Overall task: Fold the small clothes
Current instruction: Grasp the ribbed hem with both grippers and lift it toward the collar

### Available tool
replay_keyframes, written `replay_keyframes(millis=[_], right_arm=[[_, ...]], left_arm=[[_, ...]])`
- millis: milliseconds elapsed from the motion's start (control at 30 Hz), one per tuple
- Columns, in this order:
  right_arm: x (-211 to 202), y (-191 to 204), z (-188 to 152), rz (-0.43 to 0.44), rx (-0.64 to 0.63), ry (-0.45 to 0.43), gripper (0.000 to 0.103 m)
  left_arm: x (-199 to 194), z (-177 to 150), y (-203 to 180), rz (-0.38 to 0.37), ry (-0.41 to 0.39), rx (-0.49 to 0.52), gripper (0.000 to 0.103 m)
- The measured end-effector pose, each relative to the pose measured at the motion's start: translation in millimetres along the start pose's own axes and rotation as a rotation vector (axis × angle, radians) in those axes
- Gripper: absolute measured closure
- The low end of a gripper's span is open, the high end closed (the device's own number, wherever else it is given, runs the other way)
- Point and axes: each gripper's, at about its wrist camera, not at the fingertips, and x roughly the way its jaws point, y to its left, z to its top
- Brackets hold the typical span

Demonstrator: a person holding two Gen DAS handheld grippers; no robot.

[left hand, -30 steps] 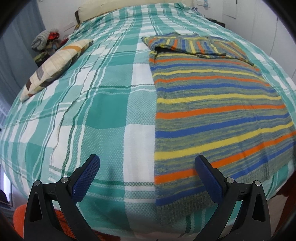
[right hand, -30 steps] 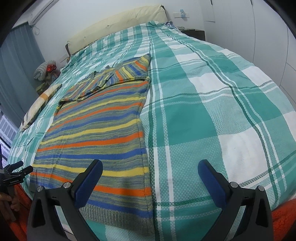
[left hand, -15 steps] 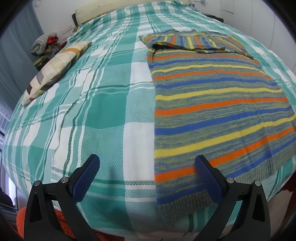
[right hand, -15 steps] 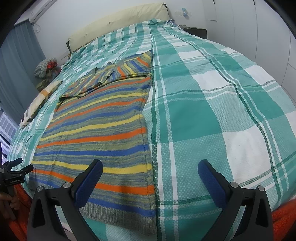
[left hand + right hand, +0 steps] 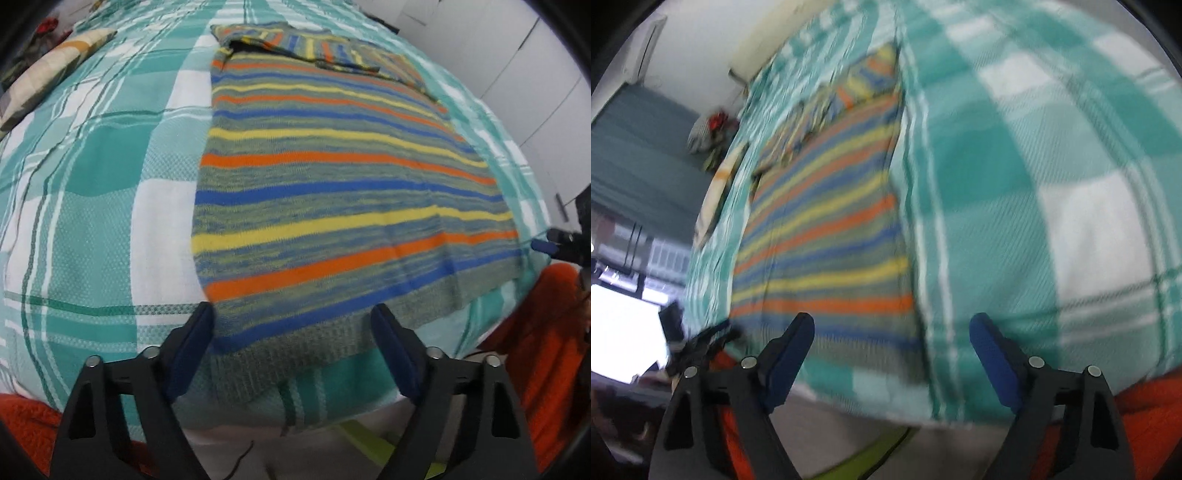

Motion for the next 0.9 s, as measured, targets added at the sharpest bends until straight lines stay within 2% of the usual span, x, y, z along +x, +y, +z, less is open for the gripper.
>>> replay_keyframes(millis=[67,167,233,267,300,333,400,500,567,633,733,900], right_arm=[[13,5,-8,-0.022,-0.043,0.042,0.020],[36,14,-17,-0.043,-0.099,0.096,0.028],[48,20,-21,-0.025,-0.113,0.124,0.032],[52,24,-22,-0.020,-0.123,0.132,0.035],[55,27,-23,-0.018,-0.133,0.136,0.042],[57,30,-22,-0.019,-0.141,0.138,0.049],[60,35,-19,-0.024,-0.147,0.140,0.096],[52,36,-14,-0.001,-0.129,0.117,0.096],[38,40,-8,0.026,-0.118,0.054,0.096],[25,42,0,0.049,-0.106,-0.008,0.096],[10,49,25,0.088,-0.095,-0.103,0.096],[1,62,92,0.092,-0.106,-0.238,0.096]], left_arm=[[3,0,0,0.005,0.011,-0.008,0.023],[7,0,2,0.029,0.027,-0.015,0.034],[7,0,3,0.042,0.036,-0.016,0.050],[6,0,4,0.045,0.042,-0.019,0.068],[6,-1,7,0.046,0.048,-0.027,0.089],[4,-1,10,0.034,0.053,-0.044,0.097],[-1,-3,20,-0.015,0.051,-0.090,0.098],[-12,-2,31,-0.099,0.030,-0.164,0.099],[-25,2,41,-0.181,-0.011,-0.222,0.099],[-37,11,48,-0.230,-0.053,-0.256,0.099],[-50,36,56,-0.287,-0.120,-0.290,0.099],[-50,117,73,-0.329,-0.219,-0.334,0.099]])
